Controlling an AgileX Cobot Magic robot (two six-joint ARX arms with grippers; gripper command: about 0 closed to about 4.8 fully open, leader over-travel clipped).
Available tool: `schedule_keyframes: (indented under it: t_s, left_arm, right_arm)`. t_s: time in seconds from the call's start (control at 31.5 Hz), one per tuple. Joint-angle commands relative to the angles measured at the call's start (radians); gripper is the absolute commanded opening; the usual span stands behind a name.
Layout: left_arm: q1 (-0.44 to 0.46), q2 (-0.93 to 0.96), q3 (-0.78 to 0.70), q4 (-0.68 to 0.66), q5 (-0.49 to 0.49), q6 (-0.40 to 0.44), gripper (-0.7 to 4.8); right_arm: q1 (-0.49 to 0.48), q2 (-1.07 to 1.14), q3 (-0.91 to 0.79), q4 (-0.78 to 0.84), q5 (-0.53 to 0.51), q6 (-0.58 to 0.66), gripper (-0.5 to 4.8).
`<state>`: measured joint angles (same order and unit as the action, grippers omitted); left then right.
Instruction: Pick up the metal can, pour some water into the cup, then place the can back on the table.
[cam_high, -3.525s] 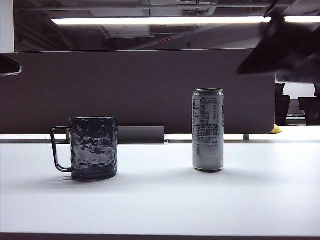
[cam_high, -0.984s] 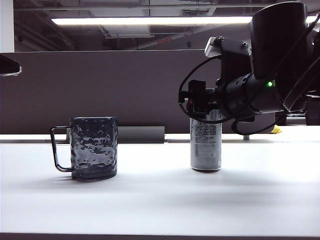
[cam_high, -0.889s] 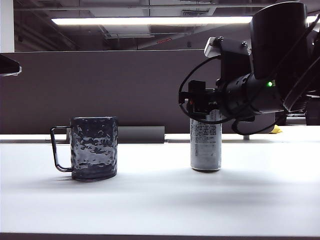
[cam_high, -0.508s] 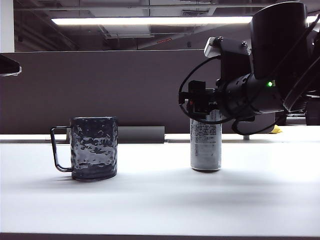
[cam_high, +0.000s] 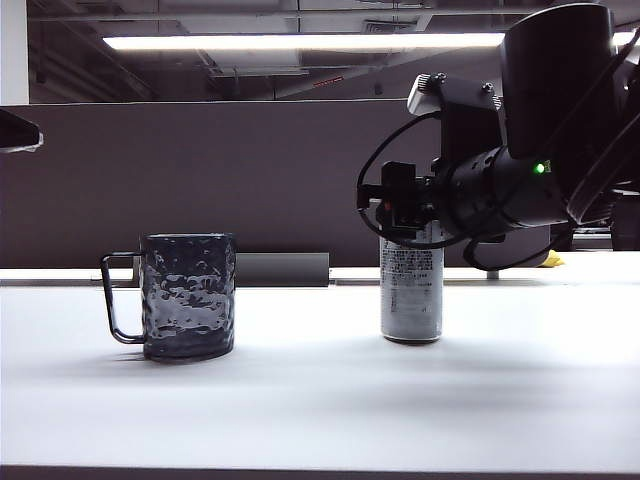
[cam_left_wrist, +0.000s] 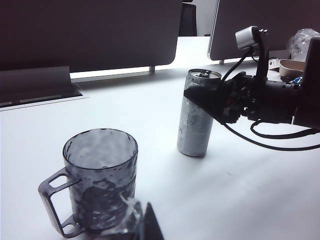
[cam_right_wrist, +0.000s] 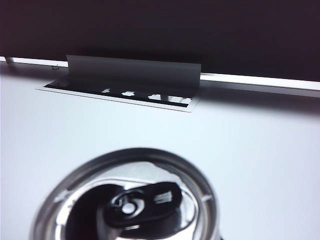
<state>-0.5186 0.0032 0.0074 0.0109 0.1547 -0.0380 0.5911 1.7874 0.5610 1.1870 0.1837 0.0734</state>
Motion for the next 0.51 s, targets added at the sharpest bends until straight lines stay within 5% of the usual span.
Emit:
schedule_keyframes:
  t_s: [0.03,0.51]
  left_arm:
    - [0.002,0.001,0.001,0.012,0.003,0.001,-0.05]
    - [0.004,0.001,0.001,0.012,0.003,0.001,-0.05]
  right_arm:
    - [0.002,-0.004,0.004,0.022,-0.003,-0.045,2.39]
    - [0.003,-0.02,0.019,0.065,-0.095,-0.13,2.39]
